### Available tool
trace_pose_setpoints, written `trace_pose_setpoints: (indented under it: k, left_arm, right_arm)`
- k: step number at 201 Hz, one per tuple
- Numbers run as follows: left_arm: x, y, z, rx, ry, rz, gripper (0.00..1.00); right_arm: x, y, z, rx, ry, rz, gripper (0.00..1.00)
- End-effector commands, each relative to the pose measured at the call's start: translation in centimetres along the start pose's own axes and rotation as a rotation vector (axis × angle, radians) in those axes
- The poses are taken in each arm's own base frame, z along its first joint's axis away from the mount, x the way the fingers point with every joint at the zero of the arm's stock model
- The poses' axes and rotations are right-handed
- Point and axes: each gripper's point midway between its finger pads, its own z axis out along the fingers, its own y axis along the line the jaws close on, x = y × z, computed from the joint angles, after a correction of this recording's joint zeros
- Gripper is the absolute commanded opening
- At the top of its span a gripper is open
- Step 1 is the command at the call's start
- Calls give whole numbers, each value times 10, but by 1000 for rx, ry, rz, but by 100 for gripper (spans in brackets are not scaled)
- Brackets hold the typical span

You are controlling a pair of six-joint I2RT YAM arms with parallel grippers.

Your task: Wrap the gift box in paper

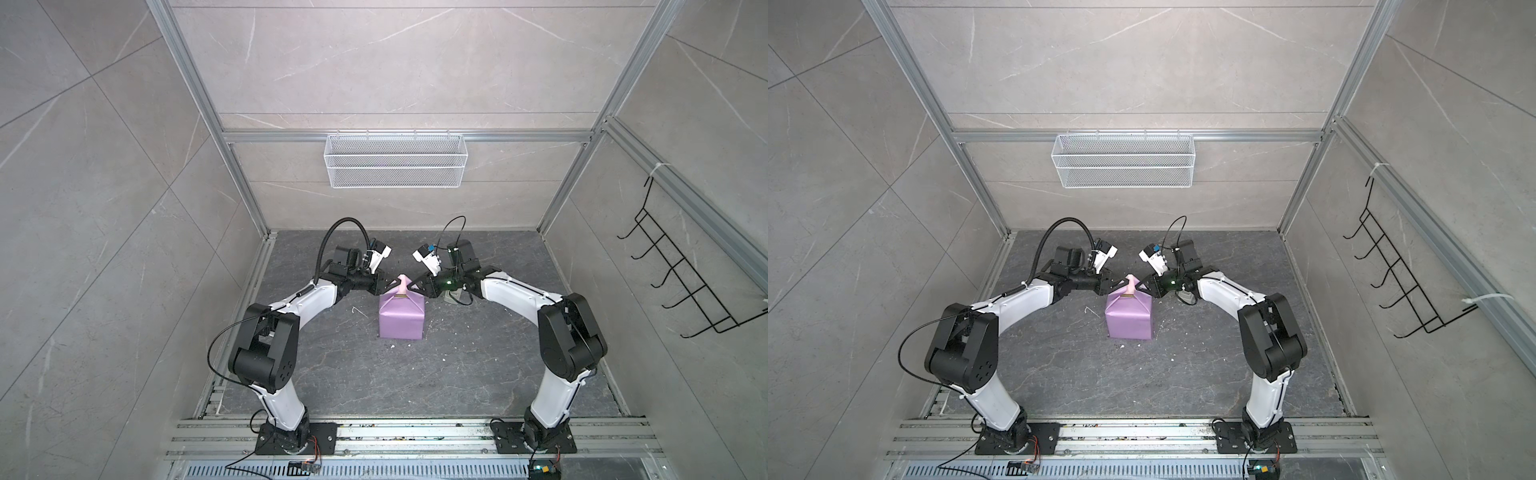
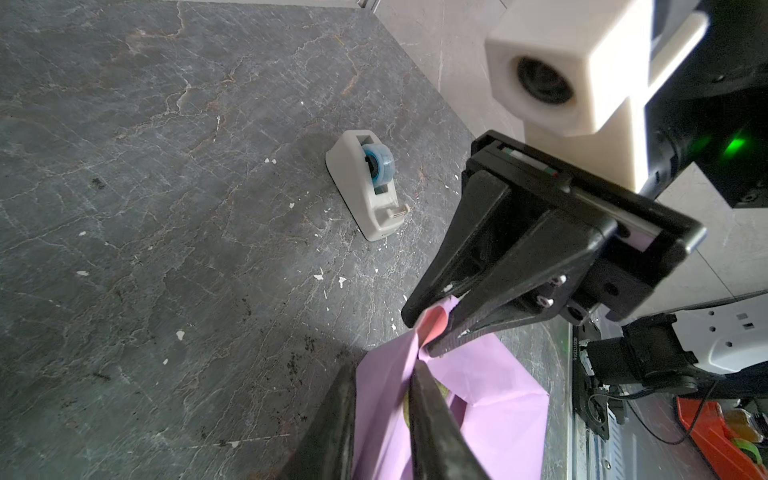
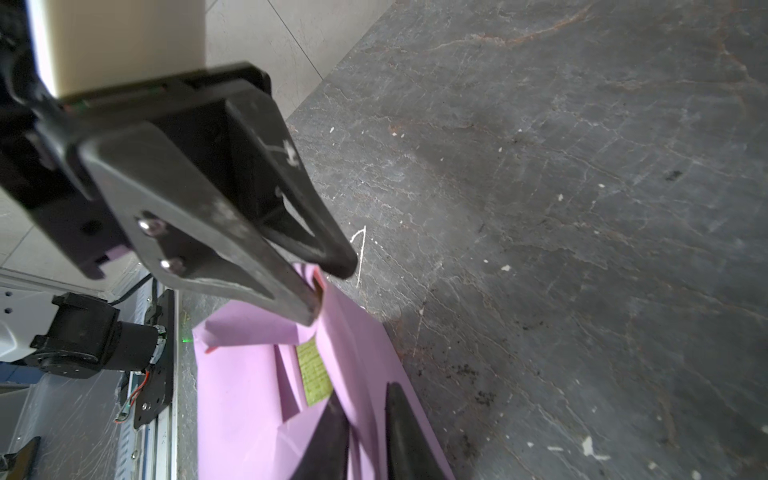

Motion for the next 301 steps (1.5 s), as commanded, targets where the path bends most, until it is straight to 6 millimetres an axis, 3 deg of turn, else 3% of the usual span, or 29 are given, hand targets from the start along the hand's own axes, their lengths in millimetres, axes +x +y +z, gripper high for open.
trace_pose_setpoints:
  k: [1, 108, 141, 157, 190, 236, 277, 301]
  left_arm:
    - [-12, -11, 0, 41, -9, 40, 23]
    - [-15, -11, 1, 32, -11, 35, 2]
    - [-16, -11, 0, 20, -18, 32, 0]
    - [-17, -12, -1, 17, -22, 33, 0]
    - [-17, -11, -9, -24, -39, 48, 26]
    - [-14, -10, -25, -84, -94, 51, 53]
    - [-15, -11, -51, -142, -211, 16, 68]
    - [-8, 8, -68, -286, -242, -46, 69]
  right_arm:
    - [-10, 1, 3, -28, -13, 4, 18]
    - [-20, 2, 7, -57, -18, 12, 4]
    - [-23, 2, 5, -50, -23, 10, 4]
    - [-23, 2, 4, -42, -23, 10, 8]
    - [-17, -1, -1, 9, -31, 26, 32]
    - [-14, -5, -24, 134, -78, 83, 60]
    - [-9, 0, -42, 170, -128, 133, 65]
    - [5, -7, -47, 231, -136, 192, 65]
